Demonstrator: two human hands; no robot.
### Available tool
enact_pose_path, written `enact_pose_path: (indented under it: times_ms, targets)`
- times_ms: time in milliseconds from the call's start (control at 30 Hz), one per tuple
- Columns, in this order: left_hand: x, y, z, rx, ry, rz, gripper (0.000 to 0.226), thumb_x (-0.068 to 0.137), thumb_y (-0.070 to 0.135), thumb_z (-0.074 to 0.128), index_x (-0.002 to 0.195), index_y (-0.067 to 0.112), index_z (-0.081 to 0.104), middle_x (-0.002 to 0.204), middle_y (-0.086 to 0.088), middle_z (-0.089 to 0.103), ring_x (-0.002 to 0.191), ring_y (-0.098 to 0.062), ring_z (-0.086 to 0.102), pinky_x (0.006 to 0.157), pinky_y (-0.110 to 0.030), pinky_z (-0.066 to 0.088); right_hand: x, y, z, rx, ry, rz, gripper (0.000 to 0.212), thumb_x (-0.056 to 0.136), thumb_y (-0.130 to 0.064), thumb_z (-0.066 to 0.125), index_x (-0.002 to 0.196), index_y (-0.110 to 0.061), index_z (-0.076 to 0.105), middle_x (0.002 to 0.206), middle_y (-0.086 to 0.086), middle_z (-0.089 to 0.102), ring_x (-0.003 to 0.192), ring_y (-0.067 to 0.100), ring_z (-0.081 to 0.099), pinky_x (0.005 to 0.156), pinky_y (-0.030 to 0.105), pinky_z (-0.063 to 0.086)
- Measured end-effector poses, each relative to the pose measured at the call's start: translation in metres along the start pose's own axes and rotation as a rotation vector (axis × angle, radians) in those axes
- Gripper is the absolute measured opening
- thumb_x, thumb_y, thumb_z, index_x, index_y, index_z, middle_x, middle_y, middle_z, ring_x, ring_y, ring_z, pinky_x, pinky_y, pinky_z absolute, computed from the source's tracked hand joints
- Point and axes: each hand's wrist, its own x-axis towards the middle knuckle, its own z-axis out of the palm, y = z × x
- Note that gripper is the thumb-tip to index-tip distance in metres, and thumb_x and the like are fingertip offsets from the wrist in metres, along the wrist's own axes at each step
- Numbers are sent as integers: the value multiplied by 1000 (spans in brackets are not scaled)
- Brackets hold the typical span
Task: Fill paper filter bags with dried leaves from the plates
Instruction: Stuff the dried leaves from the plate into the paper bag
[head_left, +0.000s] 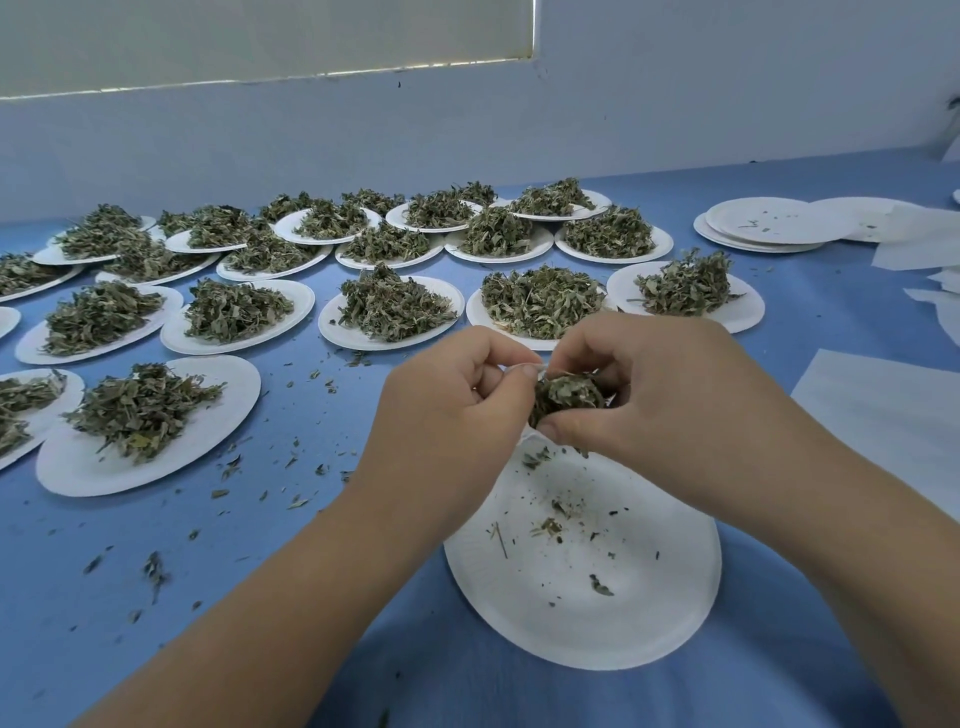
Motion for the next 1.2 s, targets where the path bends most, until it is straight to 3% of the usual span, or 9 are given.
enact_pose_path:
  times_ms: [133, 267, 367, 467, 667, 800, 933, 1133, 1200]
  targets:
    - [0, 0, -2, -6, 15, -10, 17, 89, 15, 63, 76, 26, 68, 61, -12, 58, 44, -4, 39, 42, -11, 31, -1, -2, -7, 123, -36, 28, 28, 58, -43, 78, 84, -40, 70, 80, -24, 68, 69, -3, 65, 66, 22, 54]
    - [1, -1, -3, -14, 38, -32, 16, 88, 17, 63, 76, 25, 68, 57, -9, 56, 42, -3, 38, 42, -11, 31, -2, -1, -9, 194, -34, 29, 22, 65, -33, 81, 81, -35, 66, 82, -23, 68, 63, 1, 67, 63, 25, 53]
    - [1, -1, -3, -39, 32, -41, 15, 88, 17, 63, 76, 26, 68, 56, -8, 56, 41, -3, 38, 41, -11, 31, -2, -1, -4, 126, -1, 2, 16, 69, -28, 81, 75, -35, 68, 76, -25, 66, 64, -1, 65, 61, 22, 50]
    - [1, -1, -3, -50, 16, -41, 16, 88, 15, 63, 76, 25, 68, 51, -5, 49, 41, -4, 36, 41, -11, 30, -1, -3, 1, 17, 14, -58, 17, 70, -30, 81, 80, -40, 72, 72, -16, 64, 75, -3, 60, 67, 16, 45]
    - [2, -3, -3, -23, 49, -45, 16, 88, 18, 64, 76, 28, 68, 60, -7, 60, 44, -3, 43, 42, -10, 33, -1, -1, 0, 119, 26, -58, 23, 64, -48, 70, 87, -42, 67, 92, -28, 62, 78, -4, 63, 69, 14, 48]
    - [2, -3, -4, -44, 58, -50, 15, 88, 18, 64, 77, 27, 68, 60, -7, 60, 43, -3, 42, 41, -11, 33, 0, 0, 3, 111, 103, -111, 16, 72, -31, 76, 78, -34, 62, 86, -17, 62, 74, 1, 64, 66, 21, 52]
    - [1, -1, -4, -59, 36, -30, 16, 88, 14, 64, 78, 25, 69, 57, -6, 59, 41, -1, 41, 41, -9, 31, 1, -1, 10, 27, 144, -174, 13, 71, -25, 80, 78, -27, 69, 81, -11, 61, 77, 7, 60, 70, 35, 53]
    - [1, 1, -5, -44, 35, -19, 16, 89, 14, 63, 79, 24, 69, 57, -4, 62, 40, 0, 42, 41, -7, 30, 3, 5, 9, 65, 79, -177, 11, 78, -32, 73, 88, -33, 76, 85, -12, 60, 82, 5, 61, 73, 34, 53]
    - [1, 1, -5, -63, 37, -26, 16, 89, 14, 63, 79, 24, 69, 52, -2, 56, 39, 0, 41, 41, -8, 30, 3, 5, 8, 92, 70, -178, 14, 81, -24, 71, 90, -34, 75, 86, -13, 61, 83, 5, 62, 74, 34, 55]
